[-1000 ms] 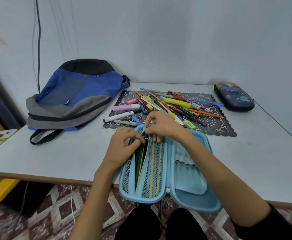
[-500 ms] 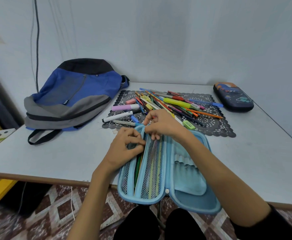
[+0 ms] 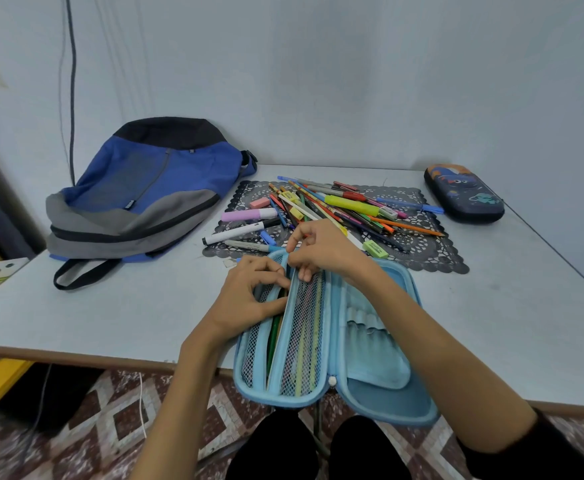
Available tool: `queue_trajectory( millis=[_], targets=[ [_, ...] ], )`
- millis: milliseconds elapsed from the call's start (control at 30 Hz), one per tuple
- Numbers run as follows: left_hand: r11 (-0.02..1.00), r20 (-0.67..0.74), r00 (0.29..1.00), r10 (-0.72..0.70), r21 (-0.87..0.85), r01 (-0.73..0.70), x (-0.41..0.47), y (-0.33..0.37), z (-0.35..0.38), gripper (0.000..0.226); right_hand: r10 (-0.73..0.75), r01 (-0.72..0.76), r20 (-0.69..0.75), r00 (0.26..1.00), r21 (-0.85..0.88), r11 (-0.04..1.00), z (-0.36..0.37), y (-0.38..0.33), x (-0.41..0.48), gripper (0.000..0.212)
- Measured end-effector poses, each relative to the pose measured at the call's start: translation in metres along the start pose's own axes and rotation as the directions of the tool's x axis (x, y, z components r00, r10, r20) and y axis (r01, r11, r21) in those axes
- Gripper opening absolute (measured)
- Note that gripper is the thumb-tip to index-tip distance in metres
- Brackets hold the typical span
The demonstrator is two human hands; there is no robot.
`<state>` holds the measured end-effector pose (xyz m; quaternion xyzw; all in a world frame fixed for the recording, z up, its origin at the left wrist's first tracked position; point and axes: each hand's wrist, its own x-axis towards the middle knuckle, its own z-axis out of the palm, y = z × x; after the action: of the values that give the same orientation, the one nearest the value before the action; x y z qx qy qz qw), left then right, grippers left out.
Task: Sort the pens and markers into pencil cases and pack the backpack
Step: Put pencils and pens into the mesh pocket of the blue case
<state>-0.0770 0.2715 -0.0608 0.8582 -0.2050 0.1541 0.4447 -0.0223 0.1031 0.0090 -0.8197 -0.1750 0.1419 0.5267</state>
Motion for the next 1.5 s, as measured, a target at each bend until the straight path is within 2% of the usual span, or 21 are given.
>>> queue_trajectory(
  millis=[233,300,367,433,500,633,833,967,1033,1100,1167,1233,1300,1367,1500],
  targets=[
    [1.000,-0.005,1.000,-0.022,-0.016,0.021,-0.002,0.005,0.001,0.008,0.022,-0.022,0.043,0.999,-0.018,1.000,-0.010,-0.001,-0.003,0.014],
    [0.998,-0.028,0.999,-0.039,-0.040,0.038,-0.003,0.007,0.000,0.010,0.045,-0.047,-0.041,0.998,-0.056,0.997,-0.023,0.001,0.000,0.012],
    [0.993,-0.073,0.995,-0.066,-0.103,0.058,-0.004,0.009,-0.002,0.005,0.050,-0.075,-0.241,0.969,-0.093,0.993,-0.042,0.010,0.007,0.007],
    [0.988,-0.119,0.990,-0.079,-0.140,0.062,-0.005,0.011,-0.004,0.013,0.018,-0.125,-0.460,0.888,-0.202,0.971,-0.063,0.025,0.014,0.011],
    [0.984,-0.173,0.980,-0.095,-0.166,0.066,-0.006,0.012,-0.004,0.017,-0.007,-0.220,-0.576,0.817,-0.323,0.921,-0.082,0.044,0.016,0.014],
    [0.988,-0.239,0.966,-0.101,-0.138,0.069,-0.006,0.011,-0.004,0.027,0.046,-0.379,-0.617,0.786,-0.421,0.824,-0.103,0.070,0.010,0.002],
    [0.993,-0.258,0.961,-0.098,-0.094,0.076,-0.006,0.016,-0.003,0.018,0.047,-0.457,-0.633,0.773,-0.503,0.733,-0.103,0.064,0.003,0.010],
    [0.993,-0.279,0.954,-0.106,-0.073,0.089,-0.007,0.019,-0.004,0.015,0.003,-0.361,-0.611,0.792,-0.463,0.810,-0.104,0.052,0.000,0.004],
    [0.992,-0.295,0.947,-0.124,-0.064,0.110,-0.008,0.020,-0.003,0.017,-0.052,-0.267,-0.628,0.776,-0.402,0.876,-0.105,0.043,-0.002,0.009],
    [0.989,-0.301,0.943,-0.143,-0.073,0.127,-0.008,0.022,-0.003,0.017,-0.143,-0.097,-0.667,0.731,-0.308,0.946,-0.104,0.031,-0.004,0.016],
    [0.986,-0.301,0.940,-0.161,-0.098,0.138,-0.008,0.023,-0.003,0.014,-0.217,0.112,-0.712,0.668,-0.193,0.975,-0.100,0.015,-0.008,0.020],
    [0.981,-0.297,0.937,-0.182,-0.120,0.153,-0.008,0.022,-0.002,0.018,-0.243,0.287,-0.753,0.611,-0.075,0.955,-0.094,-0.003,-0.011,0.024],
    [0.975,-0.288,0.936,-0.202,-0.145,0.166,-0.008,0.022,-0.002,0.019,-0.248,0.390,-0.762,0.598,0.006,0.921,-0.084,-0.021,-0.014,0.025],
    [0.973,-0.276,0.939,-0.204,-0.162,0.163,-0.008,0.022,-0.002,0.014,-0.241,0.429,-0.719,0.652,0.087,0.899,-0.071,-0.035,-0.016,0.027],
    [0.971,-0.272,0.939,-0.211,-0.171,0.168,-0.008,0.022,-0.001,0.014,-0.202,0.336,-0.459,0.865,0.231,0.913,-0.037,-0.044,-0.017,0.035]
  ],
)
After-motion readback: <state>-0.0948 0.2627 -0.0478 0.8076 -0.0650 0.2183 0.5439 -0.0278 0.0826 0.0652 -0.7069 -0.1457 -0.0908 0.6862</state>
